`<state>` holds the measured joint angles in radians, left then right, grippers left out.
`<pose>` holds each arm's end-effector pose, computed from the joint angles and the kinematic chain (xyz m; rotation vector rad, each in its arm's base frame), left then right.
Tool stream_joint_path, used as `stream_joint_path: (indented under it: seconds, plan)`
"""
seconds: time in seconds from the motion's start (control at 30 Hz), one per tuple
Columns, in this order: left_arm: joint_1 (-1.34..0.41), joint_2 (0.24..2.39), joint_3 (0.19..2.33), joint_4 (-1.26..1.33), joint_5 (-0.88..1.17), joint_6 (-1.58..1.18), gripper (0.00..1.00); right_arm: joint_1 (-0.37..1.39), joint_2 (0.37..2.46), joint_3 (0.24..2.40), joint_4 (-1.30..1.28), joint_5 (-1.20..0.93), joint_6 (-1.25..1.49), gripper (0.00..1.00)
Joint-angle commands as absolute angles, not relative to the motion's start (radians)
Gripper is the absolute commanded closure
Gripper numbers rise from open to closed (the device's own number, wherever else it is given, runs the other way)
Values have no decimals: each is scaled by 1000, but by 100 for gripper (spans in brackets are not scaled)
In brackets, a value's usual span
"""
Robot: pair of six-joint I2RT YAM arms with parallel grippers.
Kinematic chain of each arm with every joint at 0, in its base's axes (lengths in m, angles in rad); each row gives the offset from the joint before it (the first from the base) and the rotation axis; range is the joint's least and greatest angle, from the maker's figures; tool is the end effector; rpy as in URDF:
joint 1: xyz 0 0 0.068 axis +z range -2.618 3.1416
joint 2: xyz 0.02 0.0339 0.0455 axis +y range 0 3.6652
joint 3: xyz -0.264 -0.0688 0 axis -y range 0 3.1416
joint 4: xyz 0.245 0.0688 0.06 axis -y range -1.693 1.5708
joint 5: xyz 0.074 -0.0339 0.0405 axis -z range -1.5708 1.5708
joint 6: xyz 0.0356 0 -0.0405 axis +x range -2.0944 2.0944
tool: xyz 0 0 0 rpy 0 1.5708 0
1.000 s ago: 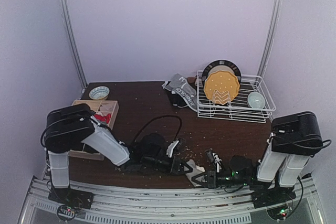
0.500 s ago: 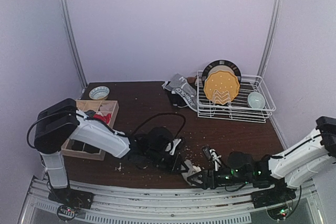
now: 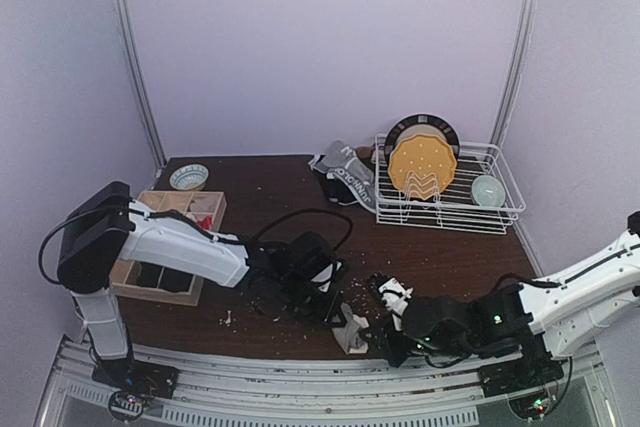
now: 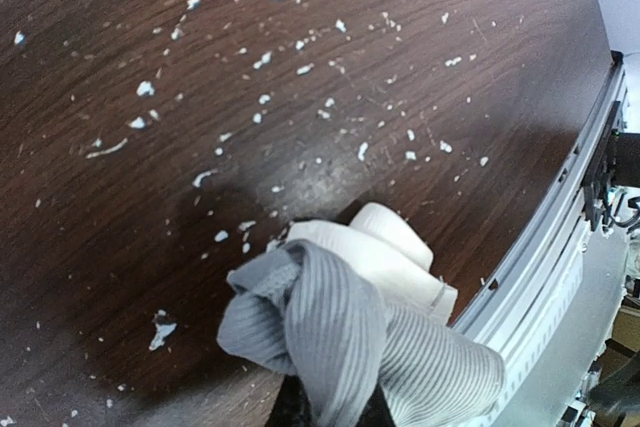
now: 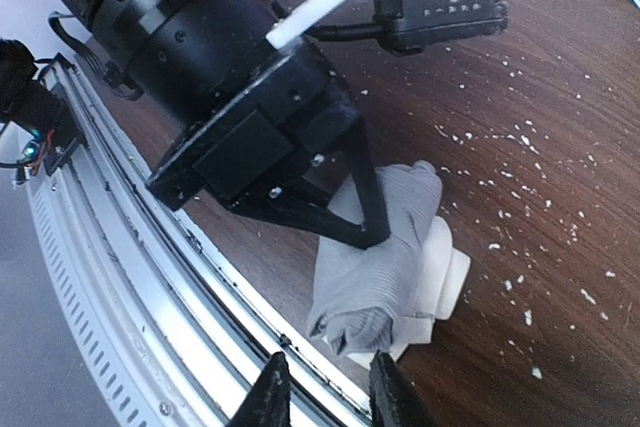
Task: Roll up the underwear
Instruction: Roll the underwear at the center of the board.
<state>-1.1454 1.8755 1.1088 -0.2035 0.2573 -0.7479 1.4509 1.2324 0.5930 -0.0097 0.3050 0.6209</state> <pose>0.1480 -0.3486 0.1491 0.6739 2.7685 -0.9307 0.0406 0.2477 0.1992 -0.7677 2.1784 0.8033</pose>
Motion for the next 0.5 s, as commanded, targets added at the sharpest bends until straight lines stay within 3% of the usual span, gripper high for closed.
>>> stream_joint_path:
  seconds: [0.0,0.47]
  plan:
    - [-1143,1911,1113,-347,232,-756,100,1474,1385,674,-12,402,559,79]
    - [-1143,1918,1106,-336,262,-783,100,1470,1594,697,50,416,586,80]
